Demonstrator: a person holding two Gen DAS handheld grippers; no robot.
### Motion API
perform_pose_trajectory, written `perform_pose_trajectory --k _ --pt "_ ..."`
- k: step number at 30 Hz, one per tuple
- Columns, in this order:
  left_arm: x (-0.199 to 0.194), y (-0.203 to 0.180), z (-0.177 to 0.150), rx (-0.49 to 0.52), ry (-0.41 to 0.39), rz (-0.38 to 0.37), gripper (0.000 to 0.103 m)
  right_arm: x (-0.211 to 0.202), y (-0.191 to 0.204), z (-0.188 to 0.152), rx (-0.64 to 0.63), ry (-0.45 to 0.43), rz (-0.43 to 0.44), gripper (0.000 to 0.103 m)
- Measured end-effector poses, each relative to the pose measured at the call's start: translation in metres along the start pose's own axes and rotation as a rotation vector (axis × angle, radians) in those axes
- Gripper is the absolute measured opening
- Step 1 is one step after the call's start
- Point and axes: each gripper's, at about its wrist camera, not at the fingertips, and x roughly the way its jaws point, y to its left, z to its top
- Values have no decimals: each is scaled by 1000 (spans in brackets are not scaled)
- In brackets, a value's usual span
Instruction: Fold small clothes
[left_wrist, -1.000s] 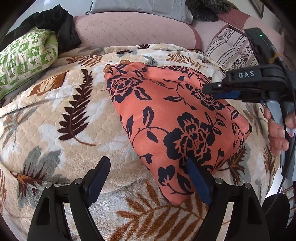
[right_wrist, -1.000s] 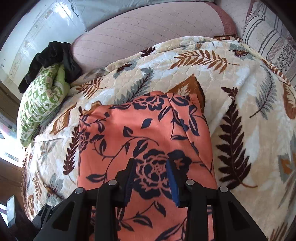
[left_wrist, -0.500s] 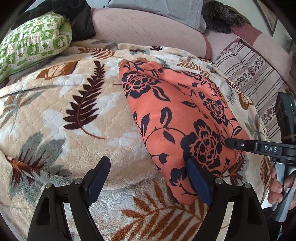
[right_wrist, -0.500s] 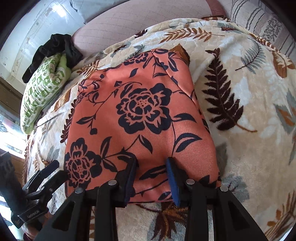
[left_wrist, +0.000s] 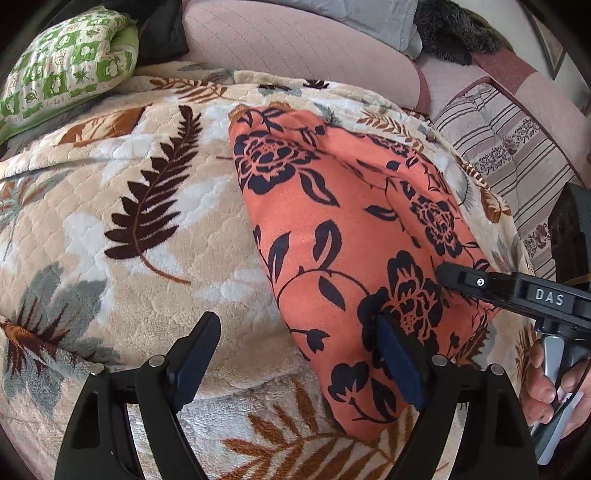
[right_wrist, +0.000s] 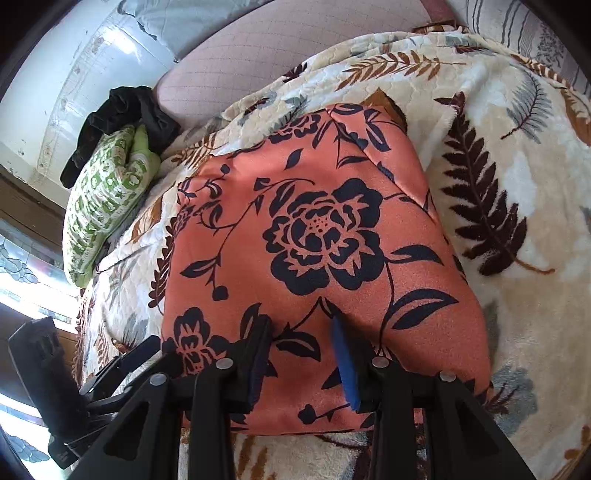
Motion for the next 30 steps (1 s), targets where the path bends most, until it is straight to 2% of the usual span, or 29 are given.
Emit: perform_pose_trajectory --k 3,7,8,10,12,15,17,23,27,30 --pt "0 2 2 -17 2 -23 87 -3 -5 2 4 7 44 38" --pt "-14 6 6 -14 -50 -29 87 -18 -22 9 76 -25 166 39" --pt "-17 9 8 -21 -66 -30 87 -24 -27 9 92 -58 201 55" --pt "-24 17 12 -49 -92 -44 87 -39 -35 10 119 -146 234 78" --pt "-27 26 17 -95 -107 -86 87 -50 -41 16 117 -201 232 79" --pt "-25 38 22 -162 -101 -158 87 -45 -60 25 158 -175 225 78" --pt "-21 40 24 -186 -88 -180 87 -38 -76 27 205 -156 218 79" --pt "-7 31 26 -197 -41 -254 87 -23 -110 38 264 -117 208 79" --pt "6 20 25 -179 -5 -280 87 0 -128 45 334 -62 288 79" --pt "15 13 26 -170 13 -284 87 12 -128 52 338 -50 371 79"
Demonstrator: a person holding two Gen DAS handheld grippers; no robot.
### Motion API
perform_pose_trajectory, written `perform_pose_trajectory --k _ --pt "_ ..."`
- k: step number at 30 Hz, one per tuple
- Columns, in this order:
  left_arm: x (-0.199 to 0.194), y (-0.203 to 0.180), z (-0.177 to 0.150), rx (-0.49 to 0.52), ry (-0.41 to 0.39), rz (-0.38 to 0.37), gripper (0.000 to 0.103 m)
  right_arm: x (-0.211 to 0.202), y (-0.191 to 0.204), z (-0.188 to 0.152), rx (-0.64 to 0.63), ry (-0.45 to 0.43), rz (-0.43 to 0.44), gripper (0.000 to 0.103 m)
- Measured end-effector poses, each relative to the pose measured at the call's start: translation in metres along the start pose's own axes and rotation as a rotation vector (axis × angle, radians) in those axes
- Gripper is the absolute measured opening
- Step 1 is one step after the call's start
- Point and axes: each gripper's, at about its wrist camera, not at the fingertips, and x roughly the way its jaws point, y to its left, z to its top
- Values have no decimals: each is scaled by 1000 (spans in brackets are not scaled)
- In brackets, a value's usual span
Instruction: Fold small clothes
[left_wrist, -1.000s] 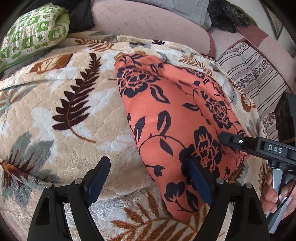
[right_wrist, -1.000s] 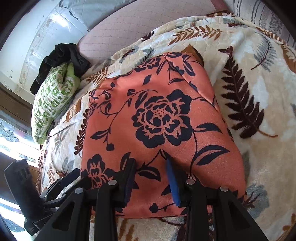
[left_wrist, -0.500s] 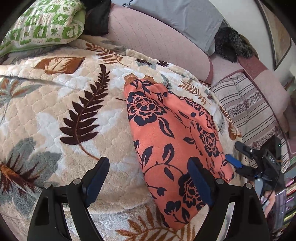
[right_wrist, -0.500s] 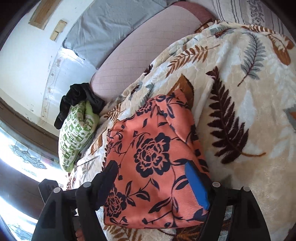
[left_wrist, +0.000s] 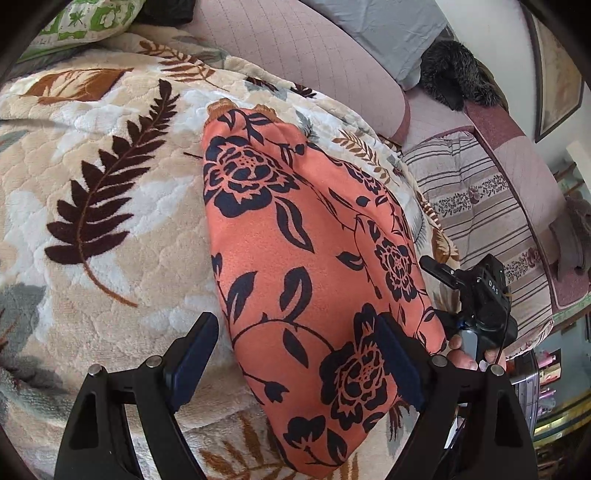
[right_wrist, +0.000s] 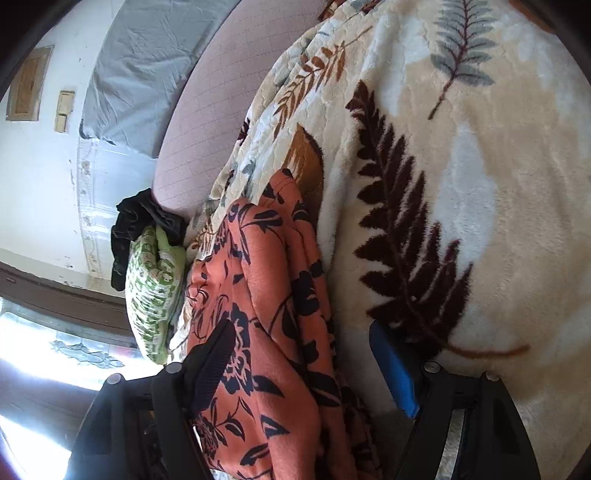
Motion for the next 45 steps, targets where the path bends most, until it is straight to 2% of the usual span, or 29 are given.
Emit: perform_pose_trajectory --k 2,9,12,15,17,21,26,30,37,45 --pt "5 -1 0 -8 8 -15 87 13 3 1 0 45 32 79" --pt "10 -2 1 -8 -5 -16 85 37 24 -9 -88 90 26 78" --pt "8 -4 0 13 -16 13 75 45 37 -18 -132 98 0 76" --pt "6 -5 0 32 -36 33 64 47 46 -24 -171 81 -42 65" --pt "4 -8 0 52 -51 47 57 46 52 -27 -204 67 -68 52" --pt "-3 -10 1 77 -77 66 48 41 70 -34 -273 20 -109 43" --pt "-21 -7 4 75 -116 73 46 29 101 -45 -365 -47 -99 38" --pt "-50 -7 4 80 -157 89 46 27 125 -59 -431 -68 -76 37" --pt "-99 -6 -13 127 -221 168 46 36 154 -90 -482 -59 -8 37" --pt "-139 19 -40 95 -251 230 46 49 167 -135 -496 -29 41 37"
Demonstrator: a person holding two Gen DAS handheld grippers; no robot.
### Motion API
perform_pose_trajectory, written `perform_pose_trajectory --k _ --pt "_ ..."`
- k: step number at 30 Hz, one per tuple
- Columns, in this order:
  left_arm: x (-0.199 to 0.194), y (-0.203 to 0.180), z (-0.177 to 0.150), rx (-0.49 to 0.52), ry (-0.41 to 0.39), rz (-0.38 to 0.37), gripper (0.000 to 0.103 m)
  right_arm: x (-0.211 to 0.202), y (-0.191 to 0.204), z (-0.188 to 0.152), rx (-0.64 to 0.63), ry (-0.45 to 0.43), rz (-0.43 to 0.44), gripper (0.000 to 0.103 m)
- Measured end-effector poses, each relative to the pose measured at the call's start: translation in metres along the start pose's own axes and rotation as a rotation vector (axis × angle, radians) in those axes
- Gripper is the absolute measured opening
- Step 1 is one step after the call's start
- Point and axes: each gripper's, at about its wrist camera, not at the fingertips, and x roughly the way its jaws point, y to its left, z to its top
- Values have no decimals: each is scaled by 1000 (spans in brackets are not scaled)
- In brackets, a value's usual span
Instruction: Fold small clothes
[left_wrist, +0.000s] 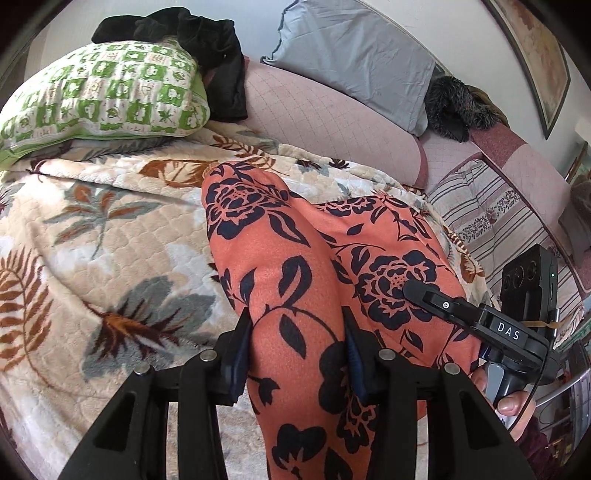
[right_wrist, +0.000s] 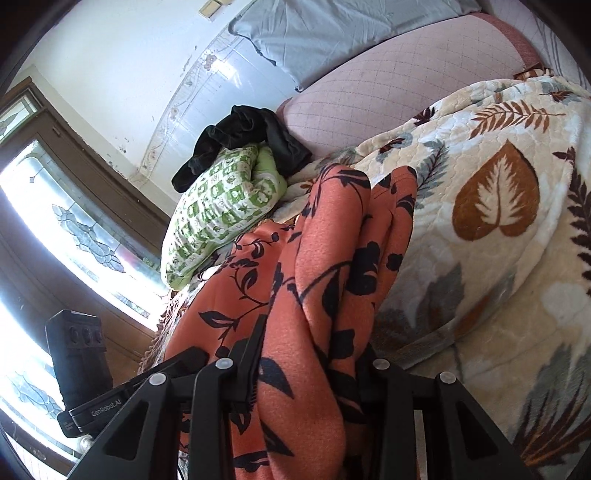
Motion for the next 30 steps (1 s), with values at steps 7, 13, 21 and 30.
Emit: perform_pose_trajectory --k 7,13,21,30 --pt "-9 15 -19 -17 16 51 46 5 13 -29 -1 26 -10 37" --pt "15 22 -39 -6 122 192 50 21 1 -52 41 59 -81 37" --pt "-9 10 -61 65 67 359 74 15 -8 -64 67 91 -204 63" --pt "-76 -9 -83 76 -52 589 78 -51 32 -82 -76 -3 -325 65"
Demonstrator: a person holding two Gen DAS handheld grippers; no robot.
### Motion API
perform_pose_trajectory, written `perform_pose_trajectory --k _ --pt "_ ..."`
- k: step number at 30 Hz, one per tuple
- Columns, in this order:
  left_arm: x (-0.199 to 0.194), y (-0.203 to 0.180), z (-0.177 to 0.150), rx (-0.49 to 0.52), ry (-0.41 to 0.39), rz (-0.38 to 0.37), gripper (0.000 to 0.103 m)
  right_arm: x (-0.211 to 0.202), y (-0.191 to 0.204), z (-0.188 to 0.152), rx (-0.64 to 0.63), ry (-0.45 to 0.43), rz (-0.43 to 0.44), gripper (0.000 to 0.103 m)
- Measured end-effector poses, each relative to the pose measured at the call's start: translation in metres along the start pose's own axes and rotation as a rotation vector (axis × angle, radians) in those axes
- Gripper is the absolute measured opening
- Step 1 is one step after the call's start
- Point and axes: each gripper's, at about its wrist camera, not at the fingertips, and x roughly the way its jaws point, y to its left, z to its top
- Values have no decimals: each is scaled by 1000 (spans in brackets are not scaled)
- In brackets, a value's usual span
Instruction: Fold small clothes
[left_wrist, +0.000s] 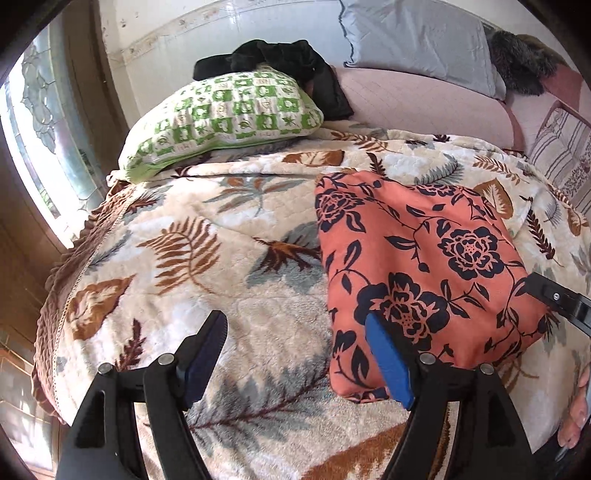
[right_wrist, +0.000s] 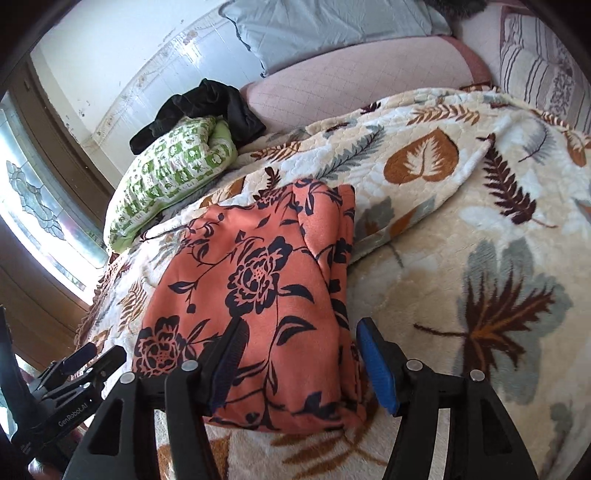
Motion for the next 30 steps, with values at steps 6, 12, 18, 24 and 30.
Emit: perform_pose_trajectory --k 6,12,18,24,30 --pt "-40 15 2 -53 -70 54 79 -57 19 -10 -96 -78 -32 66" --pt "-74 23 7 -81 -149 51 88 -95 38 -21 -156 -118 -39 66" --pt "-95 27 8 -91 -177 66 88 -117 58 -27 -202 -130 -49 67" --pt "-108 30 6 -91 -202 80 89 -129 75 -31 -242 -147 -87 67" --pt "-113 30 4 -86 -214 118 92 -132 82 -34 -257 -149 -94 67"
